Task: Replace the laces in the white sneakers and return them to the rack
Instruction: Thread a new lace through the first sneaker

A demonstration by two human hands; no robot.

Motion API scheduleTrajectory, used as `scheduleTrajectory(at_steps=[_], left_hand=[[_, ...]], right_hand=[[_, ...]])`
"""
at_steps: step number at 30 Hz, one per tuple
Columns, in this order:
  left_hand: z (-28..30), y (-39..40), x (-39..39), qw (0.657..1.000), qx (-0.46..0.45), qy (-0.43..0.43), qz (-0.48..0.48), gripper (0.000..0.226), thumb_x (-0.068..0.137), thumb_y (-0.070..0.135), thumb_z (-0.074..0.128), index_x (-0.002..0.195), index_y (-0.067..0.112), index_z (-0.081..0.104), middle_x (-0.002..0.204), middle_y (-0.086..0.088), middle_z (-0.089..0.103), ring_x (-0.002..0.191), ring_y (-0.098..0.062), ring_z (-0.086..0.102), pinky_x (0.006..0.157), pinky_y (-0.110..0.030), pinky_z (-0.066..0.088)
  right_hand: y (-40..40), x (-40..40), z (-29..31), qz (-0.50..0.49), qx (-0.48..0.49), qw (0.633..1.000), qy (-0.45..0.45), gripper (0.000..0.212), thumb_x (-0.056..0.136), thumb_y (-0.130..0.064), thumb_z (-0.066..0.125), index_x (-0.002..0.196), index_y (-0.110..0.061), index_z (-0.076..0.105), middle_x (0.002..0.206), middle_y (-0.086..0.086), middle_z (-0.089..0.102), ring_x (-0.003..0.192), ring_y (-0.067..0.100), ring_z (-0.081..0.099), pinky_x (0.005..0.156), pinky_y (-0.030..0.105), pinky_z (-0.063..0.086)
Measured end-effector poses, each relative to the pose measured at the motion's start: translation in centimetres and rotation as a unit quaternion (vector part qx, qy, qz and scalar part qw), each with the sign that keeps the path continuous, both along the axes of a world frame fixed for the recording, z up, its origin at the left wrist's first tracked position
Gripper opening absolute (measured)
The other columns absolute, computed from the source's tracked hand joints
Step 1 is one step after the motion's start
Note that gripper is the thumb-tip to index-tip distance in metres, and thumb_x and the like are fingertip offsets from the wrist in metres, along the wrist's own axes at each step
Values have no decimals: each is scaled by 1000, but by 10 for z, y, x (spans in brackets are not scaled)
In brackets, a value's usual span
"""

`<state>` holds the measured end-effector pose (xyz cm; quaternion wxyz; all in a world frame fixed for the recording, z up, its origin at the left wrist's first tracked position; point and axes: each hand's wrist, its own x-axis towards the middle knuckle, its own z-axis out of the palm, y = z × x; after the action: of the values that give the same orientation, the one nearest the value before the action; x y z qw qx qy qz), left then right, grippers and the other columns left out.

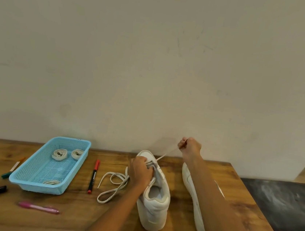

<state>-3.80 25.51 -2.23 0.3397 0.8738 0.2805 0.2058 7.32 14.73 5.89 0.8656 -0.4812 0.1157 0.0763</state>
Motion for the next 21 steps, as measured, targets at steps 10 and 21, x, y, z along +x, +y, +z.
scheduleTrajectory(at_steps=[10,21], left_hand=[[2,-1,-1,1000,6,-17,-11,17,86,16,58,69,11,58,79,-10,65,72,-16,49,59,-27,34],[-2,0,1,999,1,-34,-11,13,86,15,61,79,7,68,83,-9,67,79,-21,60,63,-25,41]], right_hand=[[9,-29,-48,288,-636,668,-258,35,92,-25,57,75,3,69,56,2,50,56,13,45,57,24,37],[-4,-19,-8,56,-309,940,-134,26,90,-36,59,83,-13,48,74,2,52,61,13,49,56,25,39]])
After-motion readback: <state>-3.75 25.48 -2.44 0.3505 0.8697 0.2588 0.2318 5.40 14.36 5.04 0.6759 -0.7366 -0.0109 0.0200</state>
